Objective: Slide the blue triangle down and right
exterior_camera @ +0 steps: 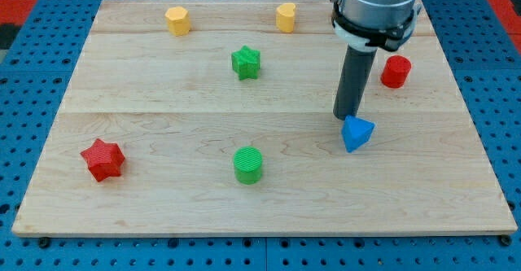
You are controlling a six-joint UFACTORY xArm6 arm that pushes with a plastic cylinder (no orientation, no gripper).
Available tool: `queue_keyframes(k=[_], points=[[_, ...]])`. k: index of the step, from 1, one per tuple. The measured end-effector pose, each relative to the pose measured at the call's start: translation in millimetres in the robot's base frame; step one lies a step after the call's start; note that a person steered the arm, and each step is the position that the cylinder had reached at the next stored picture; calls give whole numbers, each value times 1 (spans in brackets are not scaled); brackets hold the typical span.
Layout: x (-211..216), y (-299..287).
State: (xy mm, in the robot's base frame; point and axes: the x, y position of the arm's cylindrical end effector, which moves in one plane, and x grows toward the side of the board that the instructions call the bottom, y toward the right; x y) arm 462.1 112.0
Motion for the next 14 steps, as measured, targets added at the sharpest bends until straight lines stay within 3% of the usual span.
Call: queue_keyframes(k=[3, 4, 5, 7, 12, 14], points=[[11, -53], [0, -7], [23, 12], [51, -32], [36, 24], [79, 7]])
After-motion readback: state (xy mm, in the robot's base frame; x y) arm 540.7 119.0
